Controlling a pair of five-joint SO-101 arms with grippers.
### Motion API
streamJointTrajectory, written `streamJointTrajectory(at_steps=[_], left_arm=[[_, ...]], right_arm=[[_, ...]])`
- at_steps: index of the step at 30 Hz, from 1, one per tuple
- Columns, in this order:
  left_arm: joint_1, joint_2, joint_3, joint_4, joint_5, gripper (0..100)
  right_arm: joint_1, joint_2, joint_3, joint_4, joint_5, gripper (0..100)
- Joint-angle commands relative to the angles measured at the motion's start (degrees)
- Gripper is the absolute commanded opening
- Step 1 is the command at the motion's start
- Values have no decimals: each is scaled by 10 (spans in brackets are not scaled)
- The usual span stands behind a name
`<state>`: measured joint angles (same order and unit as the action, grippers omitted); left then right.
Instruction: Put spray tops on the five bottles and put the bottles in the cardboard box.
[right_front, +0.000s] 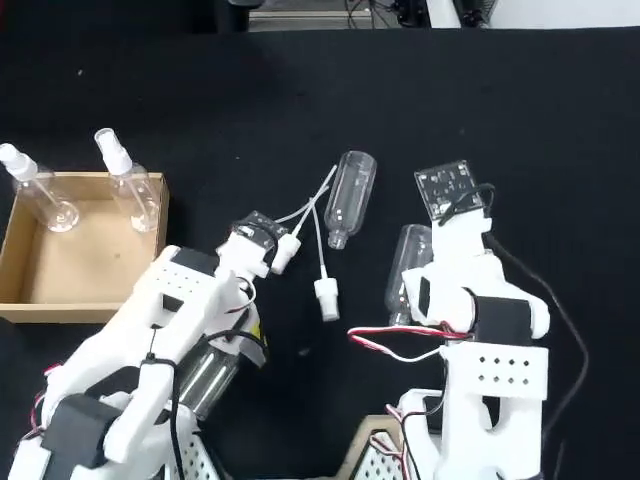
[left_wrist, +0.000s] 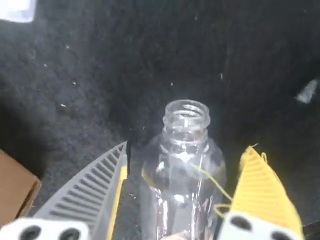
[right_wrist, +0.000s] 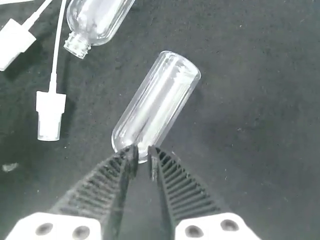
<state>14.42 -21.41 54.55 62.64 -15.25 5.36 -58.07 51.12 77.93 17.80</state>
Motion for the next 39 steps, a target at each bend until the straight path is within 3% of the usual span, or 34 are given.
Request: streamJointTrajectory(at_steps=[1, 6, 8, 18, 21, 25, 27, 34, 39], left_arm=[[0, -1, -25, -11, 36, 272], [0, -1, -25, -26, 39, 59], [0, -1, -25, -22, 39, 30], [-14, 6, -22, -27, 69, 30], [-28, -2, -33, -7, 56, 39], [-29, -1, -63, 52, -4, 221], [-31, -1, -65, 55, -15, 263], [-25, -2, -48, 64, -14, 188], [-24, -36, -44, 86, -18, 188]], right_arm=[[-8, 1, -5, 2, 3, 15], [-9, 1, -7, 1, 3, 15], [-10, 4, -7, 1, 3, 15], [-159, 6, -6, 2, 75, 15], [-164, 6, -6, 2, 76, 15], [-164, 6, -3, 6, 75, 15], [-163, 4, 6, 5, 76, 15], [-164, 2, 28, 1, 78, 15], [-164, 2, 26, 1, 78, 15]])
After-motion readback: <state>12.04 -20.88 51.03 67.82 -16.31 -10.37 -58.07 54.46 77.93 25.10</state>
